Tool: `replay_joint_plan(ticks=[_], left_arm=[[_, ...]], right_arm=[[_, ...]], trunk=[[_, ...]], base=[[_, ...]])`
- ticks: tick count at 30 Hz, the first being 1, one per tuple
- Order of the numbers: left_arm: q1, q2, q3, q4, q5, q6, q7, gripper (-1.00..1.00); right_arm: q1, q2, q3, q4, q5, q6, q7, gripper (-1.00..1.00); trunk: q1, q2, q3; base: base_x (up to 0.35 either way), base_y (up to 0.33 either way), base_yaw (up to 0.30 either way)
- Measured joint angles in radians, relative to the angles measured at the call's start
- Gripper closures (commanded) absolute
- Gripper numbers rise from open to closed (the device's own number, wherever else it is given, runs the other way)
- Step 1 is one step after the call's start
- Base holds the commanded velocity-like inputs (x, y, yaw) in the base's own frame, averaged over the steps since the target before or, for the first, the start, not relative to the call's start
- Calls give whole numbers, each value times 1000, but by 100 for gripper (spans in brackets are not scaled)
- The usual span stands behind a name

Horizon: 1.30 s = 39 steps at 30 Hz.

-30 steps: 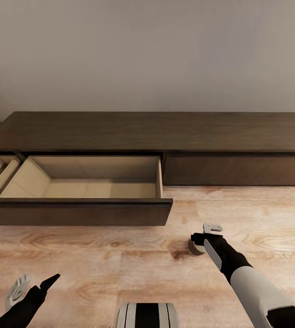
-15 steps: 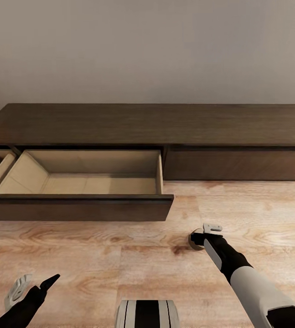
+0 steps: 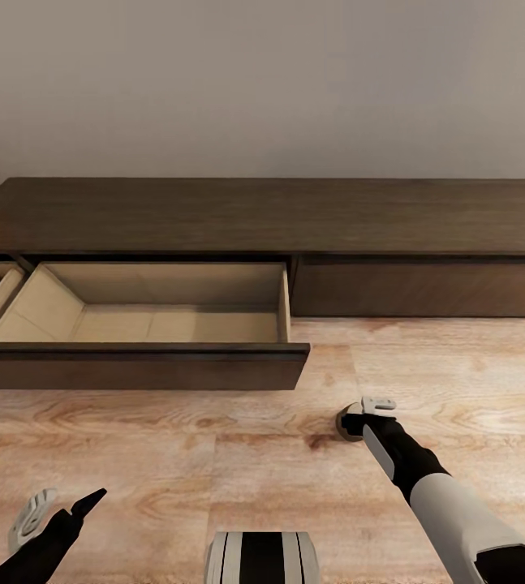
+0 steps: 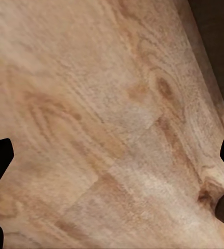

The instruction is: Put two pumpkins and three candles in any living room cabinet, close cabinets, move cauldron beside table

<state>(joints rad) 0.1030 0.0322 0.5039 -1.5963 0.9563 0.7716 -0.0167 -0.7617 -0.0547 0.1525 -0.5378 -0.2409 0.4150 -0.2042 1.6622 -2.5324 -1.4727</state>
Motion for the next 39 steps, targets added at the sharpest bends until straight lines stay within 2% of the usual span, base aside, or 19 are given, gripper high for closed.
replay_joint_plan(ticks=[9, 22, 23, 39], left_arm=[[0, 0, 0, 1, -2, 0, 0, -100], [0, 0, -1, 4, -2, -11, -5, -100], [0, 0, -2, 6, -2, -11, -6, -100], [9, 1, -11, 33, -1, -15, -5, -100]], right_arm=[[0, -4, -4, -4, -17, 1, 1, 100], [0, -5, -4, -3, -19, -4, 0, 100], [1, -5, -3, -4, -33, -7, 1, 100], [1, -1, 0, -5, -29, -13, -7, 100]], trunk=[[0, 0, 0], [0, 0, 0], [0, 0, 4], [-7, 4, 66]], base=[[0, 0, 0], [0, 0, 0], [0, 0, 0], [0, 0, 0]])
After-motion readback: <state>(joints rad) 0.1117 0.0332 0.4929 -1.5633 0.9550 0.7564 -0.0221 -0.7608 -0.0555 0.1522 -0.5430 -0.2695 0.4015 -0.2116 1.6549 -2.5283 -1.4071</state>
